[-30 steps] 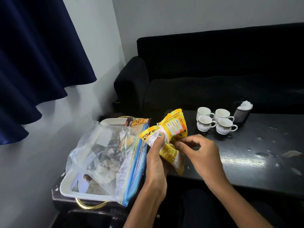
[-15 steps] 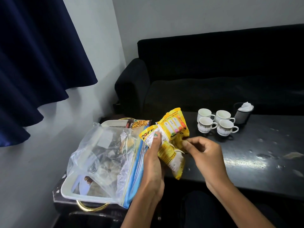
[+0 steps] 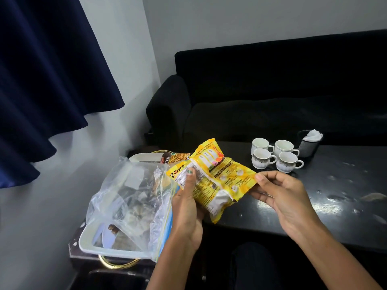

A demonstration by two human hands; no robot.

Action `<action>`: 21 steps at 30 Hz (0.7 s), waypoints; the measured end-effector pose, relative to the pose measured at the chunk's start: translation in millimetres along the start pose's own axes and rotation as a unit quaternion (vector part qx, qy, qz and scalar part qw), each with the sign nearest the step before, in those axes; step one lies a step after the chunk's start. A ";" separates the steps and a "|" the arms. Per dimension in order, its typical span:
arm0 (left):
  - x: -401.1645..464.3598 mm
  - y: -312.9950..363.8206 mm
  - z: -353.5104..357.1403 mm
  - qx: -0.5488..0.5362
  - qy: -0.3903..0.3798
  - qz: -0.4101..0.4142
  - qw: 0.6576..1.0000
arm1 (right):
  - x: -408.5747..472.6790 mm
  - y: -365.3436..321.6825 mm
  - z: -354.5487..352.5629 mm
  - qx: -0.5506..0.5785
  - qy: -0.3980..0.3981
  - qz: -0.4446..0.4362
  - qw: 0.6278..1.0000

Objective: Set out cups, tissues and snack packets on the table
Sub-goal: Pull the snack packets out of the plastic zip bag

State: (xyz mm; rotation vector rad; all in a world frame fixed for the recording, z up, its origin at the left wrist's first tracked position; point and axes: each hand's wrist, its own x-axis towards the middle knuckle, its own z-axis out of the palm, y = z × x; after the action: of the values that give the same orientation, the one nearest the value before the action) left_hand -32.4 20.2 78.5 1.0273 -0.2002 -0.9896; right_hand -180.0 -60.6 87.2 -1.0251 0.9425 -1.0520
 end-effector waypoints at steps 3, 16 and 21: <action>-1.9 -1.2 2.2 -0.017 -0.013 0.000 1.000 | 0.5 1.7 0.3 0.040 0.018 0.012 0.999; -11.1 -6.0 6.7 0.132 -0.072 0.046 0.988 | 8.3 -18.7 -1.9 -0.095 -0.090 -0.035 0.991; -18.1 -10.2 9.0 0.174 -0.120 0.033 0.977 | 5.2 -21.3 0.2 -0.044 -0.133 -0.037 0.989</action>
State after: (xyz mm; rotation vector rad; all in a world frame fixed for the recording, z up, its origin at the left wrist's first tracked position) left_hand -53.9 27.0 80.6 1.2078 -0.6213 -1.0385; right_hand -183.3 -69.2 107.1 -1.2486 0.7435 -0.9142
